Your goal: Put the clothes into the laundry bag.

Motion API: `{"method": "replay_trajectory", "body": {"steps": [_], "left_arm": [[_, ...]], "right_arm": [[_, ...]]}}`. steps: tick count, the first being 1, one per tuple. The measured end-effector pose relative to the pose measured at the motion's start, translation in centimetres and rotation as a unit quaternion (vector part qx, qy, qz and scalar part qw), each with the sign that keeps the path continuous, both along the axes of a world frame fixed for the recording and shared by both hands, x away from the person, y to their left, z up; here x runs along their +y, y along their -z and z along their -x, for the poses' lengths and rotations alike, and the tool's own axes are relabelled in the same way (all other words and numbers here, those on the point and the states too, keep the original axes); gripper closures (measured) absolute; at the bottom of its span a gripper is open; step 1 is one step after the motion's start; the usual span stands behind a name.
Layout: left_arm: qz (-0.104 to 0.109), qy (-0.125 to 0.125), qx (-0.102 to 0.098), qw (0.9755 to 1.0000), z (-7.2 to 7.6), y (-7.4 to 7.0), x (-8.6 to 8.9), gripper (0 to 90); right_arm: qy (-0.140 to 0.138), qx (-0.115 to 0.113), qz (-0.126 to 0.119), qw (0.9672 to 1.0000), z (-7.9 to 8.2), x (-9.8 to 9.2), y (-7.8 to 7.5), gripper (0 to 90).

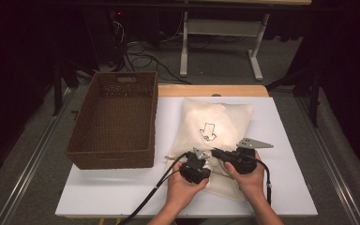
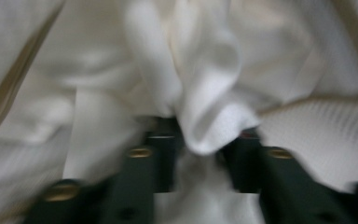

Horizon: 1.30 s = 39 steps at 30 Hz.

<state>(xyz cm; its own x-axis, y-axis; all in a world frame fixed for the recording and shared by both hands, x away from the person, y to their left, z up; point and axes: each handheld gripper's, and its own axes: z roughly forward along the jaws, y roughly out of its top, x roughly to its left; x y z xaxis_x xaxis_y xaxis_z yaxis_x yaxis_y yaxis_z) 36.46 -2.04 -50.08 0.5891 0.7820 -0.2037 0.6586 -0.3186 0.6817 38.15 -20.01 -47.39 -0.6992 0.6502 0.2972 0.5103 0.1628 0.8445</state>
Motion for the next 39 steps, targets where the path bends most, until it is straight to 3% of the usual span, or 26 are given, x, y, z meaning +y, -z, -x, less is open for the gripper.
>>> {"method": "replay_trajectory", "body": {"steps": [1, 2, 3, 4, 6, 7, 10, 12, 15, 16, 17, 19, 21, 23, 25, 28, 32, 34, 35, 36, 38, 39], "left_arm": [[0.009, 0.001, -0.009, 0.9999, -0.2, -0.2, -0.2, 82.0], [0.031, -0.001, -0.028, 0.9991, -0.7, -0.5, -0.4, 83.4], [0.031, -0.001, -0.028, 0.9991, -0.7, -0.5, -0.4, 83.6], [0.049, -0.008, -0.051, 0.9974, -1.5, -0.4, -0.3, 83.7], [0.047, -0.023, -0.058, 0.997, -2.3, 0.2, -0.1, 83.9], [0.047, -0.023, -0.058, 0.997, -2.3, 0.2, -0.1, 84.1], [0.058, -0.065, -0.042, 0.9953, -3.2, 1.2, 0.5, 84.2], [0.04, -0.065, -0.058, 0.9954, -3.2, 1.3, 0.2, 84.1], [0.044, -0.054, -0.048, 0.9964, -3.1, 1.1, 0.5, 82.6], [0.043, -0.039, -0.049, 0.9971, -2.5, 0.7, 0.9, 75.5], [0.043, -0.039, -0.049, 0.9971, -2.5, 0.7, 0.9, 70.6], [0.031, -0.031, -0.058, 0.9974, -1.2, 0.0, 1.9, 65.6], [0.016, -0.048, -0.07, 0.9963, -0.1, -0.8, 3.1, 64.1], [0.028, -0.078, -0.065, 0.9944, 1.0, -1.6, 5.3, 63.7], [0.021, -0.083, -0.071, 0.9938, 2.0, -1.8, 7.0, 60.7], [0.007, -0.092, -0.079, 0.9926, 3.1, -1.6, 8.8, 58.3], [-0.024, -0.109, -0.069, 0.9913, 3.7, -0.2, 10.3, 55.4], [-0.018, -0.1, -0.045, 0.9939, 3.4, 0.6, 10.7, 53.4], [-0.013, -0.099, -0.032, 0.9944, 3.3, 0.8, 10.8, 60.3], [-0.009, -0.099, -0.03, 0.9946, 3.2, 0.9, 10.9, 60.3], [-0.009, -0.09, -0.015, 0.9958, 3.1, 1.0, 11.1, 81.2], [-0.012, -0.085, -0.012, 0.9962, 3.1, 1.1, 11.2, 86.3]], "right_arm": [[-0.001, 0.0, -0.001, 1.0, 0.0, 0.1, 0.0, 88.3], [-0.002, -0.001, -0.003, 1.0, 0.2, 0.2, -0.2, 88.3], [-0.002, -0.001, -0.003, 1.0, 0.2, 0.2, -0.2, 88.3], [-0.003, -0.006, -0.002, 1.0, 0.2, 0.2, -0.4, 88.3], [-0.002, -0.004, -0.003, 1.0, 0.2, 0.1, -0.4, 88.4], [-0.002, -0.004, -0.003, 1.0, 0.2, 0.1, -0.4, 88.4], [0.002, 0.002, -0.003, 1.0, 0.1, -0.1, -0.2, 88.4], [0.008, 0.006, 0.001, 1.0, 0.1, -0.3, 0.1, 88.4], [0.014, 0.01, 0.001, 0.9999, 0.1, -0.4, 0.3, 88.4], [0.013, 0.007, 0.002, 0.9999, 0.0, -0.5, 0.2, 88.4], [0.013, 0.007, 0.002, 0.9999, 0.0, -0.5, 0.2, 88.4], [0.013, 0.006, -0.001, 0.9999, 0.0, -0.7, 0.1, 88.4], [0.014, 0.006, -0.004, 0.9999, 0.0, -0.8, 0.0, 88.4], [0.013, 0.006, -0.005, 0.9999, 0.0, -0.9, 0.0, 88.3], [0.012, 0.007, -0.005, 0.9999, -0.1, -0.9, 0.0, 88.3], [0.01, 0.006, -0.004, 0.9999, -0.1, -0.9, 0.0, 88.3], [0.009, 0.007, -0.004, 0.9999, -0.1, -0.9, 0.0, 88.3], [0.007, 0.007, -0.003, 0.9999, -0.1, -0.8, 0.1, 88.3], [0.006, 0.007, 0.0, 1.0, -0.1, -0.7, 0.1, 88.3], [0.006, 0.007, 0.0, 1.0, -0.1, -0.7, 0.1, 88.3], [0.008, 0.005, 0.0, 1.0, 0.0, -0.7, 0.1, 88.3], [0.008, 0.005, 0.0, 1.0, 0.0, -0.7, 0.1, 88.3]]}}
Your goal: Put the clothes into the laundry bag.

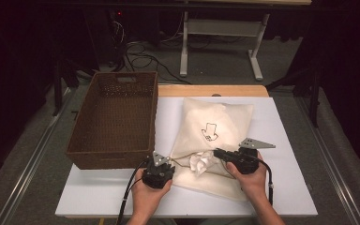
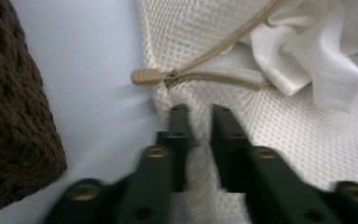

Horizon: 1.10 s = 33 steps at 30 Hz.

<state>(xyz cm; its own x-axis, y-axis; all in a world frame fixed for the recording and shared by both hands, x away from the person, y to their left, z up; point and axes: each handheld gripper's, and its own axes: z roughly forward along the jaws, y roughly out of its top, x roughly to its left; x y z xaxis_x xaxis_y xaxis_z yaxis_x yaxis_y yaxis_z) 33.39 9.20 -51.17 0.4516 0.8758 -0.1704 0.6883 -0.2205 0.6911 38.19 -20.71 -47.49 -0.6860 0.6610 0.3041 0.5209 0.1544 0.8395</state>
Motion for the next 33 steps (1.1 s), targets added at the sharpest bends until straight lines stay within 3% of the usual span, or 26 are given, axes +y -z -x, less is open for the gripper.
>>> {"method": "replay_trajectory", "body": {"steps": [3, 10, 14, 17, 18, 20, 23, 26, 29, 31, 33], "left_arm": [[-0.017, 0.019, -0.001, 0.9997, 0.2, 0.2, 0.1, 88.4], [-0.013, 0.031, 0.0, 0.9994, 1.6, 0.3, 0.6, 89.4], [0.005, 0.04, 0.009, 0.9991, 3.2, 0.4, 1.1, 89.0], [0.018, 0.034, 0.009, 0.9992, 3.4, -0.2, 1.3, 87.8], [0.029, 0.03, 0.002, 0.9991, 3.4, -0.7, 1.4, 86.7], [0.033, 0.029, -0.015, 0.9989, 3.3, -1.7, 1.0, 83.5], [0.045, 0.055, -0.027, 0.9971, 3.0, -3.0, -0.6, 82.7], [0.039, 0.094, -0.032, 0.9942, 2.5, -3.3, -3.3, 86.8], [0.033, 0.123, -0.021, 0.9917, 1.3, -2.5, -6.1, 88.8], [0.022, 0.129, -0.005, 0.9914, 0.1, -1.6, -8.0, 89.4], [0.018, 0.128, -0.003, 0.9916, -0.8, -1.1, -9.1, 89.9]], "right_arm": [[0.0, 0.0, 0.0, 1.0, 0.0, 0.1, 0.0, 88.3], [-0.01, -0.001, 0.003, 0.9999, 0.6, 0.3, -0.1, 88.3], [-0.023, -0.005, 0.009, 0.9997, 1.1, 0.3, -0.2, 88.3], [-0.03, -0.008, 0.018, 0.9994, 1.5, 0.1, -0.1, 88.3], [-0.03, -0.01, 0.018, 0.9993, 1.5, 0.1, -0.1, 88.3], [-0.028, -0.01, 0.013, 0.9995, 1.5, 0.0, -0.2, 88.3], [-0.029, -0.012, 0.015, 0.9994, 1.5, 0.2, -0.3, 88.3], [-0.029, -0.013, 0.015, 0.9994, 1.5, 0.4, -0.3, 88.3], [-0.029, -0.014, 0.015, 0.9994, 1.5, 0.3, -0.3, 88.3], [-0.029, -0.014, 0.015, 0.9994, 1.5, 0.3, -0.4, 88.3], [-0.029, -0.012, 0.014, 0.9994, 1.5, 0.4, -0.3, 88.3]]}}
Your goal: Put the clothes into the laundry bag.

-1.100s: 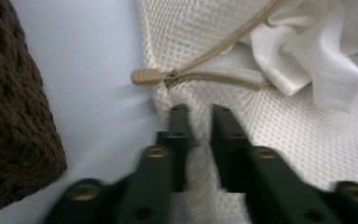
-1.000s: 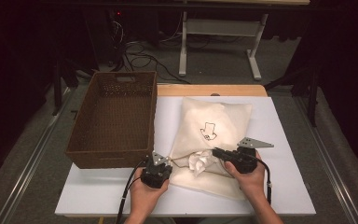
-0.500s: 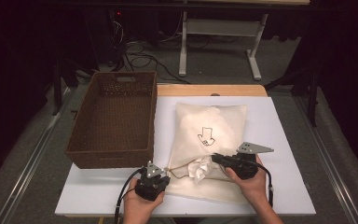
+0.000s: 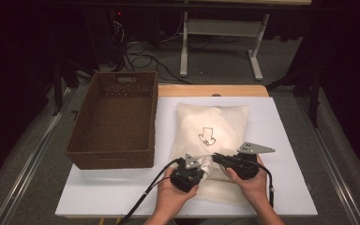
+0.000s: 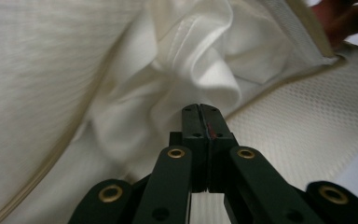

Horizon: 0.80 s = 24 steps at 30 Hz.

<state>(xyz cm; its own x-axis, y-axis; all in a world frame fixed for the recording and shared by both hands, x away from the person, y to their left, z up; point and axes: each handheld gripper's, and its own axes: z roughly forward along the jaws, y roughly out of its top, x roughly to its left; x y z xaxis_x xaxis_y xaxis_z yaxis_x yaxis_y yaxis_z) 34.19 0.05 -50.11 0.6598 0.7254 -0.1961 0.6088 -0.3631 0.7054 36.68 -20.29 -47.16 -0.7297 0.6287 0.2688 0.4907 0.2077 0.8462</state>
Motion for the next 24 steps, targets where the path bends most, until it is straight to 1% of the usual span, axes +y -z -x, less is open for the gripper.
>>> {"method": "replay_trajectory", "body": {"steps": [3, 4, 5, 6, 7, 8, 10, 11, 12, 13, 14, 15, 16, 17, 18, 19, 20, 21, 23, 24], "left_arm": [[-0.009, -0.015, -0.007, 0.9998, -1.5, 0.7, -1.3, 90.0], [-0.01, -0.019, -0.008, 0.9998, -1.8, 0.9, -1.5, 90.0], [-0.011, -0.024, -0.016, 0.9995, -2.3, 1.3, -1.7, 90.0], [-0.003, -0.026, -0.021, 0.9994, -2.6, 1.6, -1.7, 90.0], [0.004, -0.032, -0.018, 0.9993, -2.9, 1.7, -1.7, 90.0], [0.01, -0.043, -0.015, 0.9989, -3.1, 1.7, -1.6, 90.0], [0.01, -0.059, -0.021, 0.998, -3.4, 1.8, -1.7, 90.0], [0.01, -0.068, -0.02, 0.9974, -3.6, 1.8, -1.8, 90.0], [0.009, -0.079, -0.021, 0.9966, -3.7, 1.8, -1.8, 90.0], [0.003, -0.093, -0.025, 0.9953, -3.9, 1.8, -1.8, 90.0], [0.001, -0.102, -0.028, 0.9944, -4.0, 1.9, -1.9, 90.0], [-0.001, -0.105, -0.032, 0.994, -4.0, 1.9, -1.9, 90.0], [-0.005, -0.104, -0.037, 0.9938, -3.8, 1.9, -2.0, 90.0], [-0.006, -0.098, -0.038, 0.9944, -3.6, 1.8, -2.0, 90.0], [-0.003, -0.084, -0.035, 0.9958, -3.4, 1.7, -1.8, 86.9], [0.002, -0.063, -0.031, 0.9976, -2.8, 1.4, -1.4, 78.5], [0.002, -0.063, -0.031, 0.9976, -2.8, 1.4, -1.4, 74.6], [0.004, -0.053, -0.032, 0.9981, -2.4, 1.2, -1.1, 74.6], [0.008, -0.04, -0.039, 0.9984, -1.5, 0.8, -0.5, 69.9], [0.016, -0.031, -0.041, 0.9986, -1.2, 0.6, -0.1, 69.0]], "right_arm": [[-0.001, 0.001, 0.001, 1.0, 0.0, 0.1, 0.0, 88.3], [-0.001, 0.002, 0.002, 1.0, 0.0, 0.1, 0.0, 88.3], [-0.001, 0.002, 0.002, 1.0, 0.0, 0.1, 0.1, 88.3], [-0.001, 0.001, 0.005, 1.0, 0.0, 0.0, 0.1, 88.3], [-0.002, 0.002, 0.005, 1.0, 0.0, 0.0, 0.1, 88.3], [0.0, 0.005, 0.003, 1.0, 0.0, 0.0, 0.2, 88.3], [-0.001, 0.004, 0.005, 1.0, 0.0, 0.1, 0.2, 88.3], [-0.003, 0.001, 0.008, 1.0, 0.0, 0.1, 0.2, 88.3], [-0.001, 0.003, 0.01, 0.9999, 0.0, 0.1, 0.2, 88.3], [0.0, 0.004, 0.009, 0.9999, 0.0, 0.1, 0.2, 88.3], [0.001, 0.004, 0.011, 0.9999, 0.0, 0.1, 0.3, 88.4], [0.003, 0.003, 0.013, 0.9999, 0.0, 0.1, 0.3, 88.4], [0.004, 0.003, 0.013, 0.9999, 0.0, 0.1, 0.3, 88.3], [0.006, 0.004, 0.012, 0.9999, 0.0, 0.1, 0.3, 88.3], [0.007, 0.004, 0.012, 0.9999, 0.0, 0.0, 0.2, 88.3], [0.009, 0.006, 0.009, 0.9999, -0.1, -0.1, 0.3, 88.3], [0.009, 0.006, 0.009, 0.9999, -0.1, -0.1, 0.3, 88.3], [0.008, 0.006, 0.008, 0.9999, -0.2, -0.2, 0.3, 88.3], [0.011, 0.006, 0.006, 0.9999, -0.2, -0.3, 0.3, 88.3], [0.01, 0.007, 0.005, 0.9999, -0.2, -0.4, 0.3, 88.3]]}}
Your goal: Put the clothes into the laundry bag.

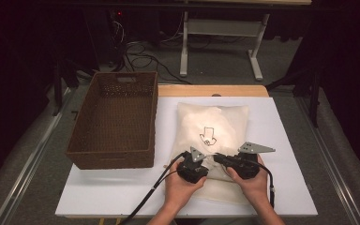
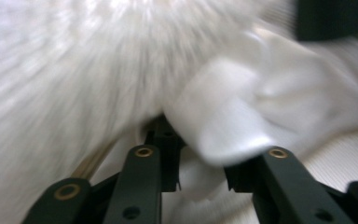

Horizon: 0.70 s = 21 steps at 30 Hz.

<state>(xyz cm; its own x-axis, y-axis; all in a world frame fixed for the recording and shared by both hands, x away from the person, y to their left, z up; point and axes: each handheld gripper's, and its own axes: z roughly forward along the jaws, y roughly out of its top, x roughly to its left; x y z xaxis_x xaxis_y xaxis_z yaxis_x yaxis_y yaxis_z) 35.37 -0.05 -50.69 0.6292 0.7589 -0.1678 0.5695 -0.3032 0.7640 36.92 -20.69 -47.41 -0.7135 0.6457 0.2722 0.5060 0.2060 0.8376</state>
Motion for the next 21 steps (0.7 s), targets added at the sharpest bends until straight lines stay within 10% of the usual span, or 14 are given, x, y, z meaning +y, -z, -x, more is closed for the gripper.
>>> {"method": "replay_trajectory", "body": {"steps": [4, 9, 21], "left_arm": [[0.059, 0.016, -0.005, 0.9981, 1.2, -1.8, 1.7, 68.0], [0.076, 0.023, -0.01, 0.9968, 1.9, -2.8, 2.2, 71.7], [-0.007, -0.019, 0.015, 0.9997, -2.1, 1.2, -1.8, 89.9]], "right_arm": [[0.003, 0.001, -0.005, 1.0, -0.1, -0.1, 0.0, 88.3], [0.002, 0.003, -0.004, 1.0, -0.1, -0.2, 0.0, 88.3], [-0.003, 0.004, -0.005, 1.0, 0.4, -0.1, -0.3, 88.4]]}}
